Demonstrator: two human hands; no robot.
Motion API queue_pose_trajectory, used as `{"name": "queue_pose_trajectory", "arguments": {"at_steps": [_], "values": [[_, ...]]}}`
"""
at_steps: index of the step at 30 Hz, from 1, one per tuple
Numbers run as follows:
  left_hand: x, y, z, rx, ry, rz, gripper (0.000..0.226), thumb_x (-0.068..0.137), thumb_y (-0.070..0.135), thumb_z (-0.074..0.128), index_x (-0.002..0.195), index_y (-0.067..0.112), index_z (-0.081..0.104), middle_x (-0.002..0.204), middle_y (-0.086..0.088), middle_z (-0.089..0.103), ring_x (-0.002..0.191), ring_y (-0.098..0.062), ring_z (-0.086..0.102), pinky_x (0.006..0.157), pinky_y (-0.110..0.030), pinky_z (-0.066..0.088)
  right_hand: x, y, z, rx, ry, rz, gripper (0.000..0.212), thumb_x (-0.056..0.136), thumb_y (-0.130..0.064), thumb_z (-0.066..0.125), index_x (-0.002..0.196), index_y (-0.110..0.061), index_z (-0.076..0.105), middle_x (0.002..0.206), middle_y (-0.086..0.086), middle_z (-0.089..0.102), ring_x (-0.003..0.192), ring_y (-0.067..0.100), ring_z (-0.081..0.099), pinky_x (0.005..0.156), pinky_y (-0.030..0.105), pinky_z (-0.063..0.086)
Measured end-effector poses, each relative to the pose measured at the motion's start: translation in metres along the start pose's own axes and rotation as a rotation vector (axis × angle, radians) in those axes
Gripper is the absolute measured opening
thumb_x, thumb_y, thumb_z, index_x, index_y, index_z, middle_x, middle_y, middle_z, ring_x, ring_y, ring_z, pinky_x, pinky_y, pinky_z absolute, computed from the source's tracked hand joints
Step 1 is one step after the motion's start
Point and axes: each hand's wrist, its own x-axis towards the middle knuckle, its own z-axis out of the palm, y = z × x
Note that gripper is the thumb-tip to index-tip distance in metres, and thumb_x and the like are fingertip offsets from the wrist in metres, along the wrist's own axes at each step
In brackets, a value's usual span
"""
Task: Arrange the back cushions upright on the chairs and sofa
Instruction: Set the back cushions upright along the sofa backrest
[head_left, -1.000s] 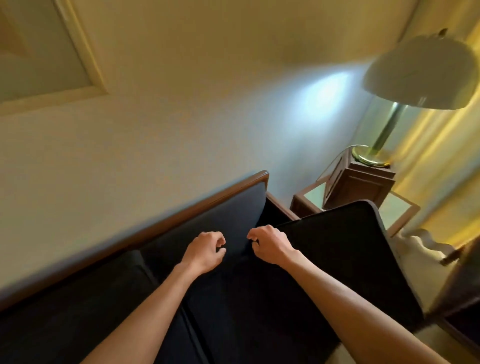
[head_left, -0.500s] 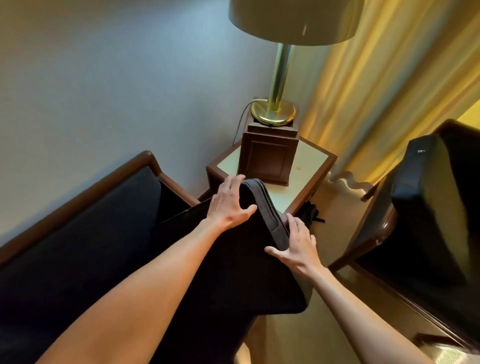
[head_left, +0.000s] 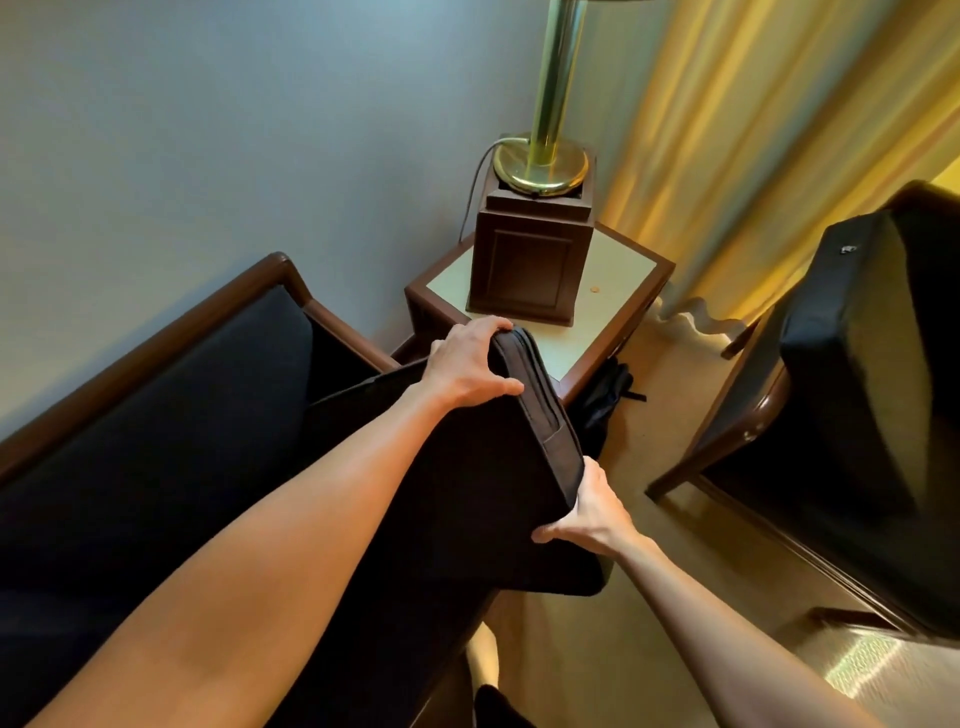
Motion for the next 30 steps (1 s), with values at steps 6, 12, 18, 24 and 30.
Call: {"name": "queue_pose_trajectory", "arguments": {"at_steps": [6, 12, 18, 24, 30], "values": [[-0.036, -0.003, -0.020, 0.051, -0.004, -0.002, 0.091, 0.066, 0.046, 0.079, 0.145, 0.031, 0.035, 0.146, 0.000, 0.044, 0.134, -0.023, 0.037, 0.107, -0.055, 0.034, -0.036, -0.013, 0.017, 0.008, 0.096, -0.098, 0.133, 0.040, -0.058, 0.088, 0.143, -0.010, 0.018, 0.136, 0.007, 0.039, 0.124, 0.030, 0.047, 0.096, 0.040, 0.050], [-0.108, -0.059, -0.075, 0.026, 0.078, -0.111, 0.090, 0.068, 0.044, 0.072, 0.149, 0.032, 0.033, 0.148, -0.004, 0.039, 0.135, -0.027, 0.035, 0.107, -0.050, 0.038, -0.060, -0.077, 0.032, -0.088, 0.149, -0.234, 0.126, 0.039, -0.052, 0.088, 0.141, -0.012, 0.025, 0.131, 0.006, 0.044, 0.112, 0.026, 0.053, 0.086, 0.038, 0.054], [-0.213, -0.140, -0.126, 0.039, 0.198, -0.368, 0.095, 0.070, 0.047, 0.075, 0.151, 0.038, 0.027, 0.134, -0.006, 0.037, 0.131, -0.028, 0.036, 0.106, -0.041, 0.037, -0.076, -0.161, 0.052, -0.302, 0.159, -0.521, 0.119, 0.038, -0.056, 0.082, 0.139, -0.022, 0.031, 0.128, -0.001, 0.045, 0.121, 0.023, 0.047, 0.091, 0.044, 0.042], [-0.298, -0.192, -0.133, 0.233, -0.059, -0.635, 0.148, 0.036, 0.060, 0.093, 0.151, 0.046, 0.001, 0.150, -0.018, 0.002, 0.141, -0.043, 0.016, 0.104, -0.060, 0.040, -0.070, -0.202, 0.074, -0.484, 0.211, -0.685, 0.122, 0.044, -0.078, 0.069, 0.147, -0.027, 0.027, 0.136, -0.002, 0.043, 0.130, 0.023, 0.040, 0.104, 0.049, 0.034], [-0.310, -0.216, -0.115, 0.253, 0.068, -0.804, 0.130, 0.044, 0.036, 0.098, 0.147, 0.033, 0.018, 0.158, 0.000, 0.006, 0.132, -0.048, 0.029, 0.094, -0.063, 0.045, -0.052, -0.242, 0.079, -0.656, 0.087, -0.816, 0.125, 0.045, -0.067, 0.080, 0.148, -0.021, 0.026, 0.132, 0.003, 0.044, 0.121, 0.025, 0.042, 0.100, 0.043, 0.040]]}}
